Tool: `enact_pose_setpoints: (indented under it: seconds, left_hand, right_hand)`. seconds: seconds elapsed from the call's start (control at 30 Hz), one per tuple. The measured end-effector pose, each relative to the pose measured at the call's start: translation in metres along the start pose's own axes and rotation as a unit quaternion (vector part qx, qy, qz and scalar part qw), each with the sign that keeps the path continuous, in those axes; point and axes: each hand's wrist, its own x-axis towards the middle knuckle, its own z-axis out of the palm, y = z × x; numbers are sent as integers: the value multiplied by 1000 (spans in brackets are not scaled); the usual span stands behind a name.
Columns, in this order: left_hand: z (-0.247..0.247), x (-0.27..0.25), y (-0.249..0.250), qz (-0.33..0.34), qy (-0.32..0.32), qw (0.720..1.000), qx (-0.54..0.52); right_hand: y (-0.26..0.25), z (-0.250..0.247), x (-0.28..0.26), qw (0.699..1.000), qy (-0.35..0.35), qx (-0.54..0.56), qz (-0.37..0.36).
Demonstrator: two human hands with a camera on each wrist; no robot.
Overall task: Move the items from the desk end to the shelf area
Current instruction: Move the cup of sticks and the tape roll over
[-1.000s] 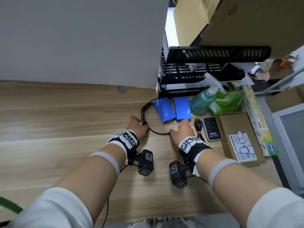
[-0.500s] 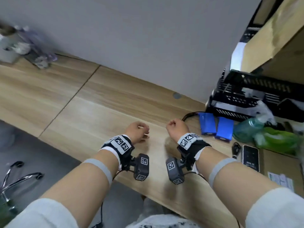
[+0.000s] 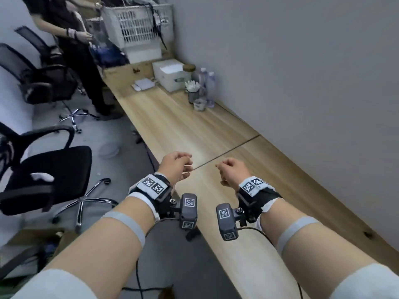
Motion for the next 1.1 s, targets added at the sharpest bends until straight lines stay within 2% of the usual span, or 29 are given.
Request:
enact_pose_setpoints:
  seconds: [0.17,0.37,0.63,0.77,0.9,1.0,1.1]
  left_hand:
    - [-108,70,52,23,51,998,-4]
    - [-172,152,96,27,63,998,12]
    - [-198,282,146,22,57,996,61]
    - [-211,357,173,9,72,991,112]
    - [-226,425,196,-3,84,985,150]
    - [-226,472,205,-21,63,986,155]
    - [-216,524,206,-34,31,986,158]
  right_hand:
    - [-58,109,66,997,-48,50,22]
    - [-110,183,141,996,-71,57,26]
    - [-153,234,281,990,-55,123,41]
    - [-170,264,364,986,-58,150,42]
    - [-184,291,423,984,-64,157,51]
    - [-191,299,456,984,-63,157,63]
    - [-192,297,490,984,-32,155,78]
